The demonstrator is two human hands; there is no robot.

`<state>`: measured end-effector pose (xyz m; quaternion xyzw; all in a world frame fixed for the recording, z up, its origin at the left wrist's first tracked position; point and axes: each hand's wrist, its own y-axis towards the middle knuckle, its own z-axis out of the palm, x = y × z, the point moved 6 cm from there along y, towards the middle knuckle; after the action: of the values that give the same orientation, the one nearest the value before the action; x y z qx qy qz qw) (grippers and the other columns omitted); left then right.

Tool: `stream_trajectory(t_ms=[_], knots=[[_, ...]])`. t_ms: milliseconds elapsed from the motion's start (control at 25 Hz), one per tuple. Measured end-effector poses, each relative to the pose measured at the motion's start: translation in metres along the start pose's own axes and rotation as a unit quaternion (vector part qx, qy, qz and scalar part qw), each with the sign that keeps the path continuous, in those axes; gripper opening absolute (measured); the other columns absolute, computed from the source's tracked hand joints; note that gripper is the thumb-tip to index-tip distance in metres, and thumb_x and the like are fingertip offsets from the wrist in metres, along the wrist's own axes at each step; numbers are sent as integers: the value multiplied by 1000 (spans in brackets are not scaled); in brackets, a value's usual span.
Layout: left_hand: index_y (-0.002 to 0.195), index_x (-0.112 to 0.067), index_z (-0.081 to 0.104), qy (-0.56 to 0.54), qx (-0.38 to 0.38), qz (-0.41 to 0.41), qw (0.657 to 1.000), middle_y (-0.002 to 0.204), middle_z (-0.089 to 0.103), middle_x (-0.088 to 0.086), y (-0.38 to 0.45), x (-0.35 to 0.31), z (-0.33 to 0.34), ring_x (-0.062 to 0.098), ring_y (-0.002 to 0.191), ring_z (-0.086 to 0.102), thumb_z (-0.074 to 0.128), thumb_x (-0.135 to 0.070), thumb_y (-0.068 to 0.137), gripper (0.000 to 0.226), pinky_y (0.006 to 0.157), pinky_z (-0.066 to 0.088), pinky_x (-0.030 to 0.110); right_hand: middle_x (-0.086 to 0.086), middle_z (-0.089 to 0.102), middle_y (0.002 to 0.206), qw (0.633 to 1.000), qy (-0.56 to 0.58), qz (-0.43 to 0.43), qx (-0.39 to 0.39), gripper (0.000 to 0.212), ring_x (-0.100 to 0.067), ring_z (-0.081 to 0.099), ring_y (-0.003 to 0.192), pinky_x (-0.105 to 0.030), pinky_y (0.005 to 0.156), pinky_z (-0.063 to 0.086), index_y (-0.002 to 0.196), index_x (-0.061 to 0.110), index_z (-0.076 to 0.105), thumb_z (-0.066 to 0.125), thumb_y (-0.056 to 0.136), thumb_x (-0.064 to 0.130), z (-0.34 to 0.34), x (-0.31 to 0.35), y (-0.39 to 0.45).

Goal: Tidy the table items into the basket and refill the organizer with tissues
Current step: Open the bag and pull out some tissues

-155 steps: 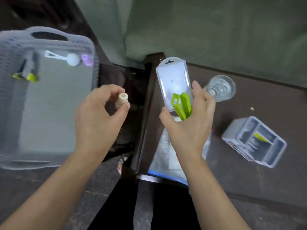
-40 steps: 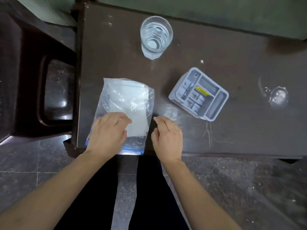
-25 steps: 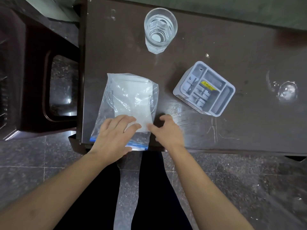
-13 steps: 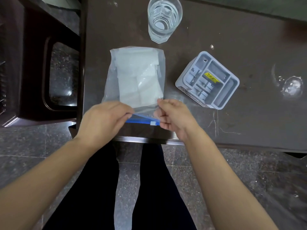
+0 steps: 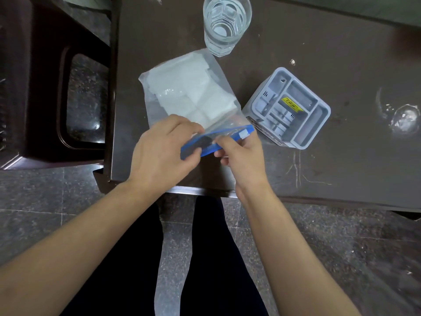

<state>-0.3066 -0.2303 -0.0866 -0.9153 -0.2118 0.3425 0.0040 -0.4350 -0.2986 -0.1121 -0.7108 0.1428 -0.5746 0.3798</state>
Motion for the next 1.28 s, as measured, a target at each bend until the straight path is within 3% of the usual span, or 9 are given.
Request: stream_trajectory(t_ms=[240,360,480,640,760,880,1120,1200,1280], knots=[[86,-19,68,-33,-64,-74,995,77,55,-8,-1,15,-14,11,62,51,62,-12,81,11,64,45,26,7,52,62,962,-234,-33,-139,31,-13,50,55,-25,59,36,90,23,40,70,80,22,-22,-2,1],[87,-18,68,-65,-78,-89,991,79,55,-7,4,9,-17,10,58,53,62,-12,81,10,63,47,28,2,53,61,772,-506,-281,-263,38,-25,51,53,-29,48,32,83,20,38,75,75,25,-11,23,-22],[87,-18,68,-70,-81,-75,991,78,55,-7,8,1,-16,12,63,50,62,-14,81,9,65,44,22,-9,61,68,666,-509,-533,-116,8,-30,58,62,-37,59,41,78,12,56,61,79,6,34,21,-35],[87,-20,69,-80,-82,-70,991,78,55,-9,6,-1,-21,6,67,50,62,-11,79,14,62,40,12,-26,63,118,667,-572,-477,-31,20,-41,58,113,-41,93,46,94,-1,67,62,75,0,48,19,8],[91,-24,69,-64,-56,-43,995,81,53,-14,0,-3,-15,5,66,48,62,-16,80,15,61,44,19,-15,56,126,743,-560,-366,-34,28,-31,59,107,-36,76,48,117,7,56,45,90,9,50,34,39],[93,-28,67,-70,-51,-53,995,83,52,-18,0,-1,-9,7,67,51,61,-20,80,17,60,50,31,-3,52,123,644,-686,-335,-46,31,-20,55,95,-32,59,32,120,17,47,40,90,14,67,24,53],[114,-25,61,-143,-57,-96,983,108,50,-9,-6,19,-2,9,97,54,53,-44,87,33,86,45,27,-2,55,113,654,-701,-284,0,34,-25,49,106,-35,77,40,124,19,45,46,90,23,65,4,60],[127,-21,48,-171,-118,-251,945,121,36,-4,-6,50,-4,15,109,44,54,-39,89,43,94,36,23,-5,59,112,718,-626,-303,18,43,-29,52,104,-39,88,41,128,17,47,54,85,18,64,-2,53],[134,-19,37,-222,-139,-462,848,132,33,3,-13,87,2,18,108,42,58,-35,86,55,94,38,25,-6,61,111,854,-443,-271,36,46,-27,56,101,-36,94,43,128,11,52,62,83,8,56,-8,45]])
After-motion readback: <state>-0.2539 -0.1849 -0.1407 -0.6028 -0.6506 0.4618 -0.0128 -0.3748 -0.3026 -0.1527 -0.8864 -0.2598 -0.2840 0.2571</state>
